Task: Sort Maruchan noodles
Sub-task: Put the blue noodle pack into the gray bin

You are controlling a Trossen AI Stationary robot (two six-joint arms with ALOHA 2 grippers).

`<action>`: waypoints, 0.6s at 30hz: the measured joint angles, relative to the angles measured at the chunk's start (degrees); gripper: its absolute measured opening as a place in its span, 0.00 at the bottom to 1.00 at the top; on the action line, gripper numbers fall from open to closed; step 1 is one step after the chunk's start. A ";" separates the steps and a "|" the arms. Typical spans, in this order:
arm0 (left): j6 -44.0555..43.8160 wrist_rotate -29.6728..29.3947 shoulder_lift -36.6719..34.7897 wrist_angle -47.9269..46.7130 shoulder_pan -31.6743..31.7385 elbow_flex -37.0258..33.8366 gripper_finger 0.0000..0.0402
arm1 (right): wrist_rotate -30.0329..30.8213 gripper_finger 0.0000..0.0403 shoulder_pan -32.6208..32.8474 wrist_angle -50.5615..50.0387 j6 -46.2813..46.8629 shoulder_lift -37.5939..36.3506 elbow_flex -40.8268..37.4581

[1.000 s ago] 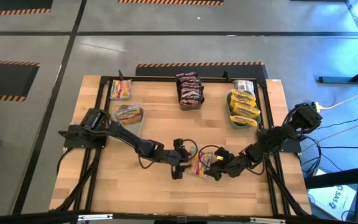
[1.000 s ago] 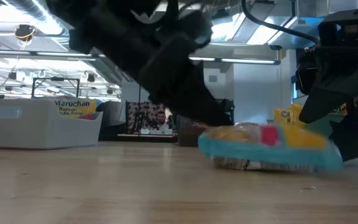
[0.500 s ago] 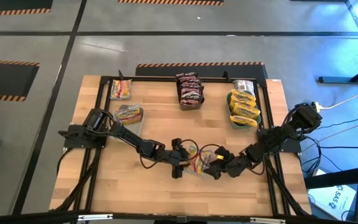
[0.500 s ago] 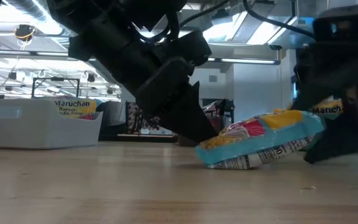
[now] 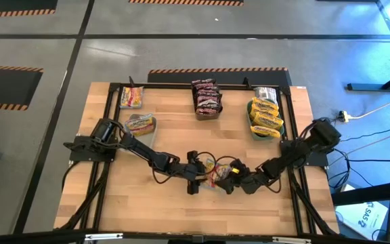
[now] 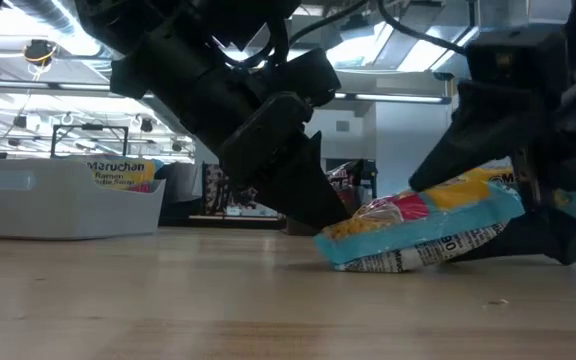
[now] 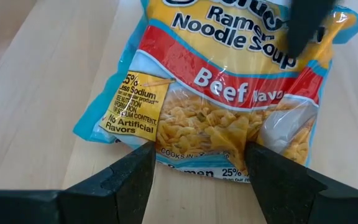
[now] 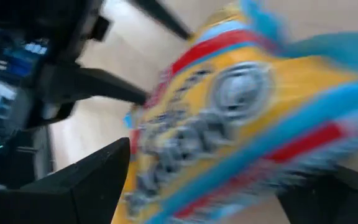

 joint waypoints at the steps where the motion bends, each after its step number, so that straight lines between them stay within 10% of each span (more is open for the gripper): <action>1: -0.02 0.00 0.00 0.02 0.00 0.00 0.60 | -0.13 0.87 0.00 0.96 -1.24 0.83 0.67; 18: -0.43 2.07 -7.30 -10.39 -0.41 -0.07 0.60 | 1.67 0.28 0.13 -0.20 -18.90 0.31 2.87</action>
